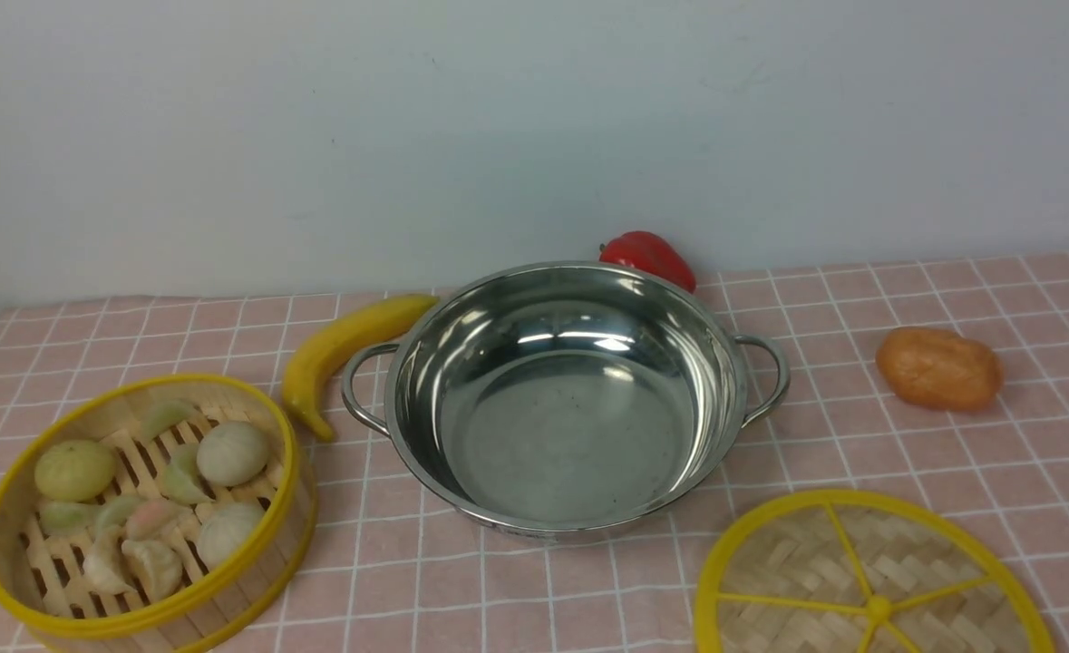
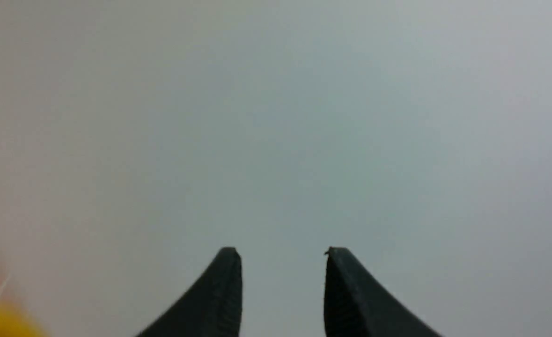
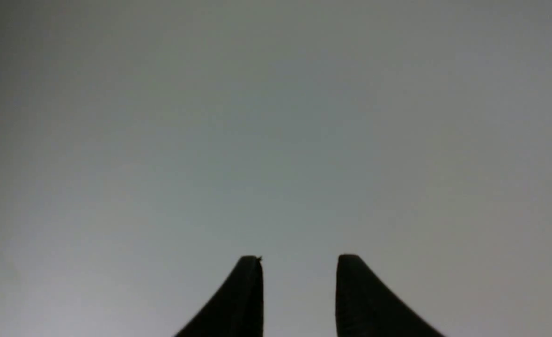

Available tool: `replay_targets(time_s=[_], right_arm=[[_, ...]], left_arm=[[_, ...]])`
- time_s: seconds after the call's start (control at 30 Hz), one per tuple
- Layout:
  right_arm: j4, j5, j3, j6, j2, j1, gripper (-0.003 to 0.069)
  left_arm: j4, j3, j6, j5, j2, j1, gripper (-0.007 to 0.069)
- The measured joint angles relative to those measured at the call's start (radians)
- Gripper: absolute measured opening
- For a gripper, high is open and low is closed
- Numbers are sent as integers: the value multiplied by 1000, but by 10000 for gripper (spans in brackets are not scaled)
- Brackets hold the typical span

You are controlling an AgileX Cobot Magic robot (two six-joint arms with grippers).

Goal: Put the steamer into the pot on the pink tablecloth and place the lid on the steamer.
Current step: 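Grasp the rim of the steamer basket holding the buns with the left gripper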

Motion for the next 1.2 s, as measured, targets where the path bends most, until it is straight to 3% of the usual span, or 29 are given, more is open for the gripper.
replay_targets(time_s=[0.03, 0.1, 0.17, 0.2, 0.23, 0.27, 0.4, 0.47, 0.5, 0.6, 0.67, 0.73, 0.77, 0.83, 1.0, 1.07, 1.2], right_arm=[[-18, -7, -10, -6, 3, 0, 240], [-167, -15, -157, -28, 55, 0, 240], [-242, 14, -219, -31, 84, 0, 240], [-384, 100, -331, -26, 139, 0, 240], [-423, 113, -344, -21, 154, 0, 240], [-566, 218, -439, 14, 215, 0, 240], [-898, 479, -602, 201, 354, 0, 240], [-966, 569, -629, 262, 400, 0, 240], [-1029, 662, -650, 326, 448, 0, 240], [-1042, 755, -652, 334, 496, 9, 240], [-1001, 827, -652, 274, 526, 46, 240], [-944, 884, -653, 195, 544, 86, 240], [-842, 968, -654, 62, 569, 144, 240], [-735, 1074, -654, -70, 602, 216, 240], [-450, 1344, -654, -384, 721, 390, 240], [-356, 1422, -654, -456, 791, 454, 240], [-311, 1478, -654, -504, 871, 535, 240]], left_arm=[[6, -12, 0, -8, 0, 0, 243], [121, -172, 153, -80, 11, 0, 243], [176, -233, 222, -87, 28, 0, 243], [263, -324, 348, -65, 69, 0, 243], [284, -345, 362, -59, 75, 0, 243], [360, -434, 478, 15, 138, 0, 243], [428, -551, 544, 243, 281, 0, 243], [436, -580, 525, 347, 350, 0, 243], [444, -591, 471, 471, 444, 0, 243], [493, -593, 379, 684, 574, 0, 243], [571, -594, 298, 821, 685, 0, 243], [659, -600, 235, 917, 759, 0, 243], [799, -615, 158, 992, 838, 0, 243], [932, -639, 72, 1054, 918, 0, 243], [1248, -710, -97, 1105, 1071, 2, 243], [1313, -729, -160, 1095, 1109, 15, 243], [1306, -734, -245, 1064, 1148, 114, 243]])
